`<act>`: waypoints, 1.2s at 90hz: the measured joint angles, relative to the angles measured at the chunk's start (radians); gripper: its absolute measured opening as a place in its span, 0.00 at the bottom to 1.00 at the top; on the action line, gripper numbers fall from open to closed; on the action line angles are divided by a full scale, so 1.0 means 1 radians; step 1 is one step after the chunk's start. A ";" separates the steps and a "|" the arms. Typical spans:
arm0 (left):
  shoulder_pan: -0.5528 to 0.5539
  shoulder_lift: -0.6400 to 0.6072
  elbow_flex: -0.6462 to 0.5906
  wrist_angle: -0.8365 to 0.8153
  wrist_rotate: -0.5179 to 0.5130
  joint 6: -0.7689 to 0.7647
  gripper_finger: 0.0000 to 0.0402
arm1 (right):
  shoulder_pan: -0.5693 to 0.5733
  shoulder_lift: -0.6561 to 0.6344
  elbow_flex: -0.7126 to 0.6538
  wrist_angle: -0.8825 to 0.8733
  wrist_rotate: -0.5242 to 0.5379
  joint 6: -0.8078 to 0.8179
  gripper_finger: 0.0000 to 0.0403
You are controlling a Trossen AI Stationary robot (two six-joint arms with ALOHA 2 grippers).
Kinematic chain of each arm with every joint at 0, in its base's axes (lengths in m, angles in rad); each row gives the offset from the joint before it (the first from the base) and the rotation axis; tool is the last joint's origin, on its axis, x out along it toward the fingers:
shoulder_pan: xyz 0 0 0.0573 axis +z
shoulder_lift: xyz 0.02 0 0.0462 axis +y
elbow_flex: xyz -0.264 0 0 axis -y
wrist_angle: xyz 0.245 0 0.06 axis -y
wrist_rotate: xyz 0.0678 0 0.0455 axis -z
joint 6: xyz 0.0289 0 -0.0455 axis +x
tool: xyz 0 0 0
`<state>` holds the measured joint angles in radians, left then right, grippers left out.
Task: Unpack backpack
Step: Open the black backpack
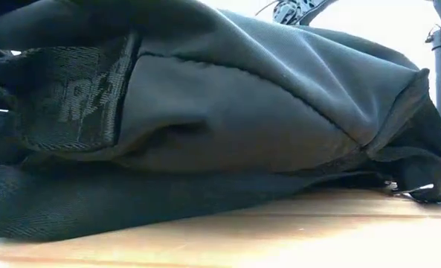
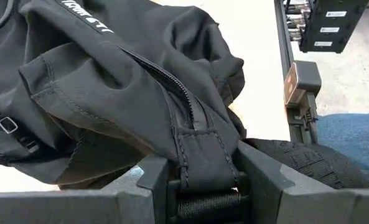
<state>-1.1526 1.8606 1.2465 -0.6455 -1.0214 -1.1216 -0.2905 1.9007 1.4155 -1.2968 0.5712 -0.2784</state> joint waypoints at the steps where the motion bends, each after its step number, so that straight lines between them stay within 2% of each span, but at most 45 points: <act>1: 0.000 0.000 0.000 0.000 0.000 0.000 0.32 | -0.003 0.000 0.000 0.000 -0.001 0.000 0.00; 21: 0.000 0.000 0.000 -0.001 -0.001 -0.003 0.32 | -0.045 0.000 0.000 -0.026 -0.017 -0.012 0.00; 62: 0.000 0.001 0.000 0.001 0.000 -0.007 0.32 | -0.089 -0.016 0.000 -0.010 -0.123 -0.020 0.02; 72: 0.000 0.001 0.000 0.005 0.006 -0.007 0.32 | -0.079 -0.070 0.000 0.012 -0.171 0.001 0.09; 93: 0.000 0.001 0.001 0.006 0.005 0.002 0.32 | -0.035 -0.258 0.000 -0.007 -0.196 0.115 0.26; 108: 0.003 0.001 0.001 0.003 -0.003 0.003 0.32 | 0.060 -0.423 0.000 0.050 -0.305 0.203 0.33</act>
<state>-1.1492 1.8614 1.2472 -0.6426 -1.0247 -1.1191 -0.2302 1.4781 1.4151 -1.2471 0.2660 -0.0749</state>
